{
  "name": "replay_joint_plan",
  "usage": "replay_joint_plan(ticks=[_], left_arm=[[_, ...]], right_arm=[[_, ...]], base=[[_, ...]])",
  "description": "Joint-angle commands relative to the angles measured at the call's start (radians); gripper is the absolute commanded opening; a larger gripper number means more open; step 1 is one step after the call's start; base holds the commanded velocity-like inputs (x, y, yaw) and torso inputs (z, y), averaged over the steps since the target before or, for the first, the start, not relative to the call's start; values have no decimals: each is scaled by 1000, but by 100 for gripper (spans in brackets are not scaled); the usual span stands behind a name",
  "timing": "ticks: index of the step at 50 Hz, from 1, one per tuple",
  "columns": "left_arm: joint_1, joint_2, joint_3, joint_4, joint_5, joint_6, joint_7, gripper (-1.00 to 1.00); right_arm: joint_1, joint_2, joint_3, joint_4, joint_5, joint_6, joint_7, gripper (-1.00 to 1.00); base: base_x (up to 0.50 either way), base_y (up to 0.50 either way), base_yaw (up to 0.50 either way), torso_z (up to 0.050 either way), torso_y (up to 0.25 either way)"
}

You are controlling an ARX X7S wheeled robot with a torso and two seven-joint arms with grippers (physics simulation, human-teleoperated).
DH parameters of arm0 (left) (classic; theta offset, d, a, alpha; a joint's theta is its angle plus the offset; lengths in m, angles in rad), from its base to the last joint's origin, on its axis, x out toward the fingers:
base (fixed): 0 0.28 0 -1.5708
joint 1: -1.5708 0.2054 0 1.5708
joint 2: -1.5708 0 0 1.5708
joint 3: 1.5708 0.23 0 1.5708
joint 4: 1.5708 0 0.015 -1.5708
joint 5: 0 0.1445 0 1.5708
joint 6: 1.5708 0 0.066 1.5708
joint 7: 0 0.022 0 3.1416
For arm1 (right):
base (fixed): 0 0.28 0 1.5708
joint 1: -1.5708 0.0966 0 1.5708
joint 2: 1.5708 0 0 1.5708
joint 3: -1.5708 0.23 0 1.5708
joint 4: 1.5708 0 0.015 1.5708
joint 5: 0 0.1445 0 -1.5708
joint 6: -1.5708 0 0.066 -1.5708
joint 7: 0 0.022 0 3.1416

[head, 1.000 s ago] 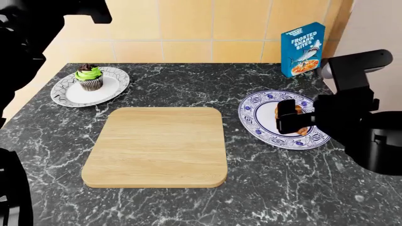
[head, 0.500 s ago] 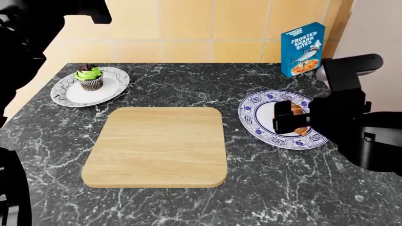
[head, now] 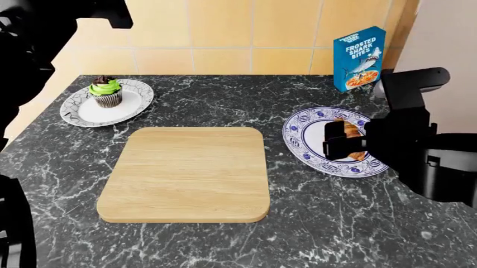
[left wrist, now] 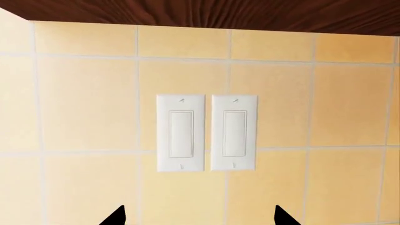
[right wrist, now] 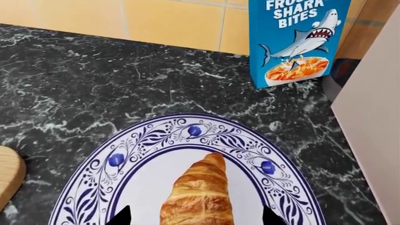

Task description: From the different types of pastries on the counter, select a croissant and place it on the cutting board. Then retrieve a jar of jam from the cabinet and place it alongside the croissant on the cutting board.

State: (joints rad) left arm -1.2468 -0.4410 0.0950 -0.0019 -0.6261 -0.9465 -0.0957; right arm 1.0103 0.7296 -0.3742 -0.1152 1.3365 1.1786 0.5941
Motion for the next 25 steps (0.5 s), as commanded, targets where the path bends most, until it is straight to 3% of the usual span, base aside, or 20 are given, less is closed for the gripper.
replay_joint_plan(ticks=[1,25], left_arm=[[0,-2,0,2,-4,-1,-2,100],[12,-8,-8,11,-16,-2,-10,100]], right_arm=[[2,-1,-9,11,-7,-4,-7,100],[-12,-2,-21,16,-7,-13,-7,100]], base=[[0,0,0,0,0],[0,0,0,0,0]])
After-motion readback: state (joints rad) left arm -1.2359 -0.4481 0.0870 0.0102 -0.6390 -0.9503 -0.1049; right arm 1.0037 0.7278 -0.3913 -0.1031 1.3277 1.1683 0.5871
